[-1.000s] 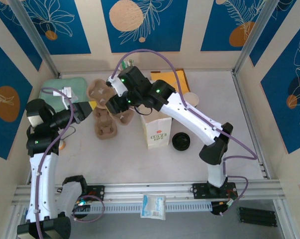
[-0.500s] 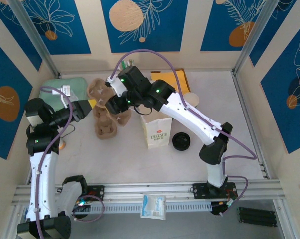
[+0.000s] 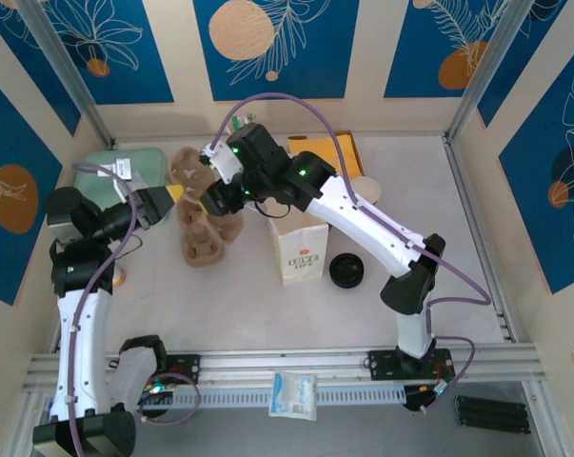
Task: Pack the takeout coffee
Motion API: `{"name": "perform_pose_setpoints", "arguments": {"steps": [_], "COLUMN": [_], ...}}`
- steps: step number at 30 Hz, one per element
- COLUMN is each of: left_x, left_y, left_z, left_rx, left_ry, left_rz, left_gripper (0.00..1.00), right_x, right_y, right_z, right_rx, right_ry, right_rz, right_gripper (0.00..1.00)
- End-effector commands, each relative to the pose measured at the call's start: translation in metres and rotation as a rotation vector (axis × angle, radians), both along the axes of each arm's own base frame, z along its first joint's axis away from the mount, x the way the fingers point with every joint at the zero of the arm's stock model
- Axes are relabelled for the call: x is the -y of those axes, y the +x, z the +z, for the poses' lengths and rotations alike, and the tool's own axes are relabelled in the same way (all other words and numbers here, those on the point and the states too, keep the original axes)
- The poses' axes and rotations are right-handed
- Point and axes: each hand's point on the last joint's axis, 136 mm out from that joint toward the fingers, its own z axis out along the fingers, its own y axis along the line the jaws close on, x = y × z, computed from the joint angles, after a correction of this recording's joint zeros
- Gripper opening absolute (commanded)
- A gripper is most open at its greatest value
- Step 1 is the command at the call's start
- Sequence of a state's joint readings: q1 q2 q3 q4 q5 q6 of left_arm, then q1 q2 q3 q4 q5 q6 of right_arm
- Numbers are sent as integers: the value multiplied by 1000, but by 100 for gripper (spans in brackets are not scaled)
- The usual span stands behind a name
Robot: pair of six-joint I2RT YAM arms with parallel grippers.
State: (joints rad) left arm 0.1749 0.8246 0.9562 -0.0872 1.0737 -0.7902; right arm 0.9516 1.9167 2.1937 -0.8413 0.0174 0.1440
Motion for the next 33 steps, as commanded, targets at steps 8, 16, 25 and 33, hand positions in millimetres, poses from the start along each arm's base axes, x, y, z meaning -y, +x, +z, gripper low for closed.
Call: {"name": "perform_pose_setpoints", "arguments": {"steps": [8,16,25,33], "left_x": [0,2,3,3], "left_y": [-3,-4,-4,-4], "left_z": [15,21,31,32], "left_rx": [69,90,110,109], "left_ry": [-3,-21,-60,-64], "left_rz": [-22,-44,-74,-76], "left_gripper": [0,0,0,0], "right_x": [-2,8,18,9], "right_y": [-8,-1,5,4], "right_z": [10,28,45,39], "right_rx": [-13,-65,-101,-96], "right_ry": [40,133,217,189], "right_rz": [49,52,59,73], "right_gripper": [38,48,51,51]}}
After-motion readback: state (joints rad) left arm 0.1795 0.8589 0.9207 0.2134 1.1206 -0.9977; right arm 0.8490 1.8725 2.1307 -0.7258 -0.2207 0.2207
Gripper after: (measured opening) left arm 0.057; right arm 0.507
